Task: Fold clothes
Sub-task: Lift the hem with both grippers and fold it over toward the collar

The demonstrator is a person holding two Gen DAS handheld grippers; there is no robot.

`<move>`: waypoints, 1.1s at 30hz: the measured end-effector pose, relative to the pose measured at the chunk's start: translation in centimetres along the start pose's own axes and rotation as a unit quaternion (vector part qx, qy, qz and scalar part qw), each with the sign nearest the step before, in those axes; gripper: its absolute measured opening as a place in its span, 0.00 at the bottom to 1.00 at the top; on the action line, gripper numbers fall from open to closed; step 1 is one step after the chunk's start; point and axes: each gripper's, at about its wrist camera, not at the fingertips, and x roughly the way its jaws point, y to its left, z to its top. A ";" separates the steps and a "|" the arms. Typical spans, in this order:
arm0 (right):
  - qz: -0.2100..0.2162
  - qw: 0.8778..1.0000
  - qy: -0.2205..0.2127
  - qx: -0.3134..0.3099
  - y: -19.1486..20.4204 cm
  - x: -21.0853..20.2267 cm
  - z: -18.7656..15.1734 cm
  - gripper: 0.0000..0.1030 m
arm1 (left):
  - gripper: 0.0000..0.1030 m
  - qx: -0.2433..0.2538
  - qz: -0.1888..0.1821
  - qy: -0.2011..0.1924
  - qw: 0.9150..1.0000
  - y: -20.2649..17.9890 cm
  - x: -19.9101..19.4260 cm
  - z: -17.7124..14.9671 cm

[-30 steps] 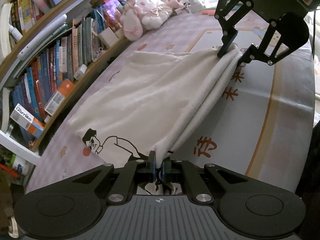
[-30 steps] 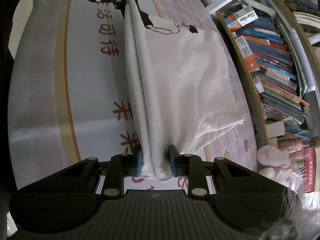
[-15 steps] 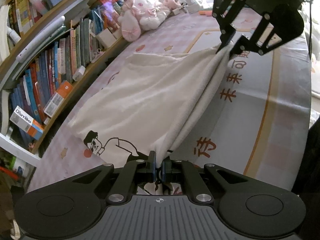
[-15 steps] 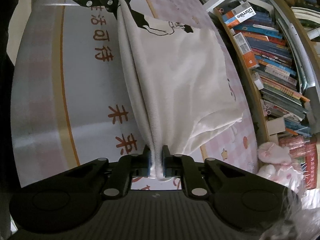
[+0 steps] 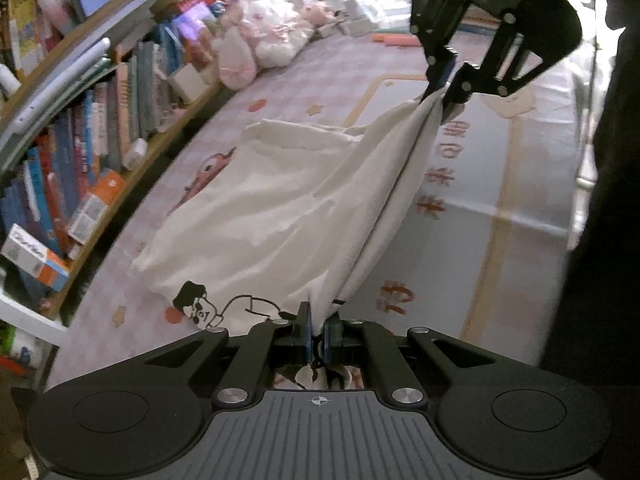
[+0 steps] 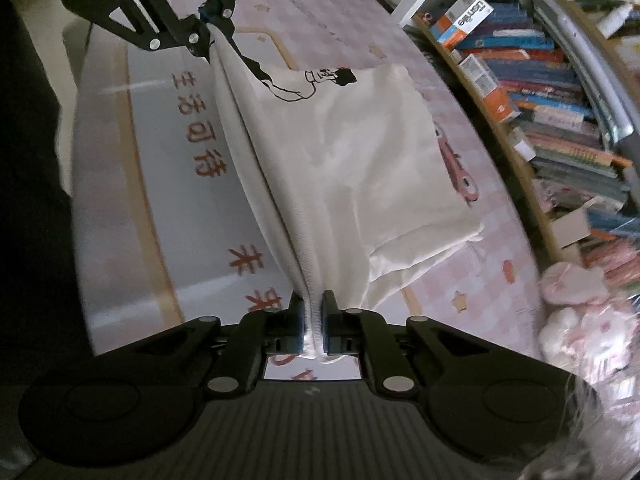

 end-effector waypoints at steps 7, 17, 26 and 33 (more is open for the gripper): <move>0.134 0.988 0.011 0.071 -1.2 -2.2 -0.1 0.07 | 0.04 0.010 -0.104 0.021 0.994 0.4 -2.0 -0.8; 0.113 0.984 -0.071 0.114 -7.4 -7.0 2.1 0.07 | 0.04 -0.031 -0.046 -0.042 0.998 7.0 -5.6 2.0; 0.067 0.985 -0.086 0.132 -13.6 -1.9 4.2 0.07 | 0.06 -0.086 -0.034 -0.041 0.995 12.6 -0.4 3.8; 0.074 0.984 -0.048 0.157 -16.2 5.4 4.8 0.07 | 0.09 -0.117 -0.048 0.003 0.992 15.0 5.7 3.5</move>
